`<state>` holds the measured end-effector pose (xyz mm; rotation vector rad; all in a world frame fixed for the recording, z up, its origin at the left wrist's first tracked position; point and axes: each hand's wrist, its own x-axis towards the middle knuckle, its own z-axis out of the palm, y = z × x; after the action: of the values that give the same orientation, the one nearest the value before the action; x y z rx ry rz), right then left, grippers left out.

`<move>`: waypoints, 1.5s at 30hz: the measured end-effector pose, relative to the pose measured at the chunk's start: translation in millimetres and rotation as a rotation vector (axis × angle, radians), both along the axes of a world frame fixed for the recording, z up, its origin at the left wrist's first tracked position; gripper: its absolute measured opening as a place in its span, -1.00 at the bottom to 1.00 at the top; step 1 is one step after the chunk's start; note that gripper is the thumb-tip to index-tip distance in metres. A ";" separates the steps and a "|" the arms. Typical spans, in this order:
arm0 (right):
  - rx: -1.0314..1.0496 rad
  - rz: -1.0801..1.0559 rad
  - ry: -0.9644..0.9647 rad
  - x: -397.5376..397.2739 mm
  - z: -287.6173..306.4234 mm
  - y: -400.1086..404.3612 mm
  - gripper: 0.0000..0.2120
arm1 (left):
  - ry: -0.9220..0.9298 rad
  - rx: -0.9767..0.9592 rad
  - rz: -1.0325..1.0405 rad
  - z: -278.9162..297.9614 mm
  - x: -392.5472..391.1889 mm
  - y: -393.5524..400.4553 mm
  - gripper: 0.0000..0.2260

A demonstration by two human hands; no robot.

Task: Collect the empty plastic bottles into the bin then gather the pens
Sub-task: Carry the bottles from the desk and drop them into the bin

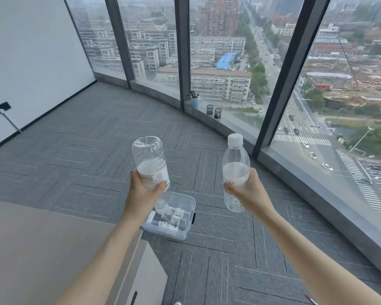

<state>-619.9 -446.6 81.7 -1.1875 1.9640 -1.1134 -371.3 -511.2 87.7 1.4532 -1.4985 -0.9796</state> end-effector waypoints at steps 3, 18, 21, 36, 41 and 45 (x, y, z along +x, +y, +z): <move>0.006 0.008 0.008 7.5 -2.8 -45.1 -0.50 | 0.002 0.004 0.028 -5.6 8.7 -48.8 -0.55; 0.249 0.280 0.063 21.3 -80.7 -235.9 -0.59 | 0.012 0.247 0.363 -80.2 33.5 -163.4 -0.47; 0.301 0.384 0.136 26.9 -100.6 -286.4 -0.41 | -0.005 0.267 0.472 -88.8 34.2 -189.4 -0.49; 0.633 0.760 0.193 57.4 -269.6 -428.6 -0.41 | 0.062 0.554 0.730 -252.1 -5.6 -262.2 -0.53; 0.756 0.768 0.219 64.3 -371.5 -439.7 -0.42 | -0.003 0.628 0.719 -340.6 8.1 -297.4 -0.54; 0.871 0.759 0.228 67.4 -435.5 -444.2 -0.36 | -0.078 0.639 0.642 -400.1 24.1 -304.4 -0.58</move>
<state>-552.5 -890.8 -353.8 -1.3559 1.5895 0.2606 -347.2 -815.6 -312.4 2.2509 -0.6699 -1.0291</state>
